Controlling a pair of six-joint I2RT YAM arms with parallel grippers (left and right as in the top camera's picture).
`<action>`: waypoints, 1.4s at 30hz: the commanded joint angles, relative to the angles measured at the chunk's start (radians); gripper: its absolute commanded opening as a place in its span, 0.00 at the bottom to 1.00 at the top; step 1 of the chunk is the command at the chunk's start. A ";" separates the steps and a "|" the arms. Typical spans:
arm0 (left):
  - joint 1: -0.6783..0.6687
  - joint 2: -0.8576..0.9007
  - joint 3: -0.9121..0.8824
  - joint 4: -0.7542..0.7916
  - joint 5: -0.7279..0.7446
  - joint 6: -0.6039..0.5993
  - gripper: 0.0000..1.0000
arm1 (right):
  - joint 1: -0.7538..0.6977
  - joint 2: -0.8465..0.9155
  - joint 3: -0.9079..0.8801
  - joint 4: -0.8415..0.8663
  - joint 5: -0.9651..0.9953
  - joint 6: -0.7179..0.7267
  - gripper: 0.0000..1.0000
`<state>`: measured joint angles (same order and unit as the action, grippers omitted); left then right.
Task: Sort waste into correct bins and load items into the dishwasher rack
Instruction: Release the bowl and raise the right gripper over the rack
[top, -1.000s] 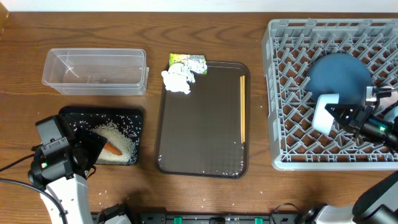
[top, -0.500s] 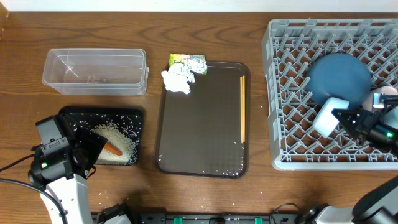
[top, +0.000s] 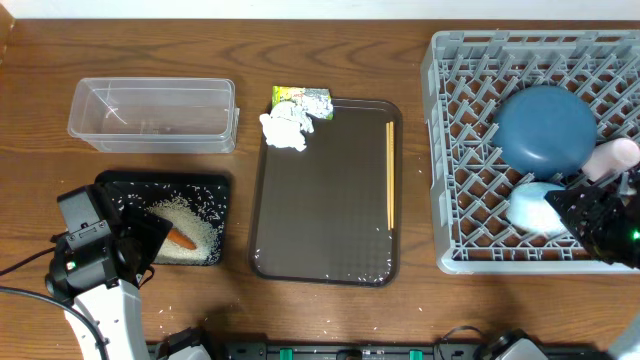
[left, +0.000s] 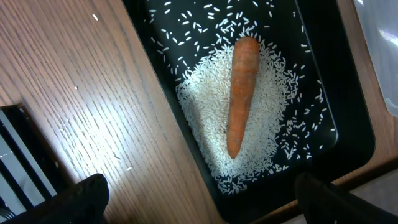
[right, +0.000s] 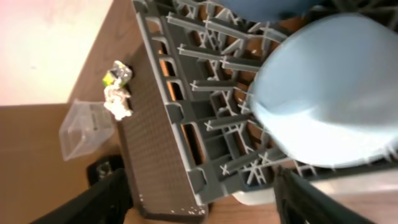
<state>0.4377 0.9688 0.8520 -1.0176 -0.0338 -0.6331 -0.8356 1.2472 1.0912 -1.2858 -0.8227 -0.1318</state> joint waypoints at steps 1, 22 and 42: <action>0.007 -0.001 -0.001 -0.003 -0.019 -0.016 0.98 | -0.008 -0.058 0.064 -0.031 0.056 0.068 0.82; 0.007 -0.001 -0.001 -0.003 -0.019 -0.016 0.98 | 0.394 -0.255 0.188 -0.033 -0.015 0.145 0.88; 0.007 -0.001 -0.001 -0.003 -0.019 -0.016 0.98 | 1.204 0.131 0.286 0.391 0.621 0.610 0.99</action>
<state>0.4381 0.9688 0.8520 -1.0172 -0.0341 -0.6331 0.3698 1.3499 1.3308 -0.8936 -0.3122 0.4118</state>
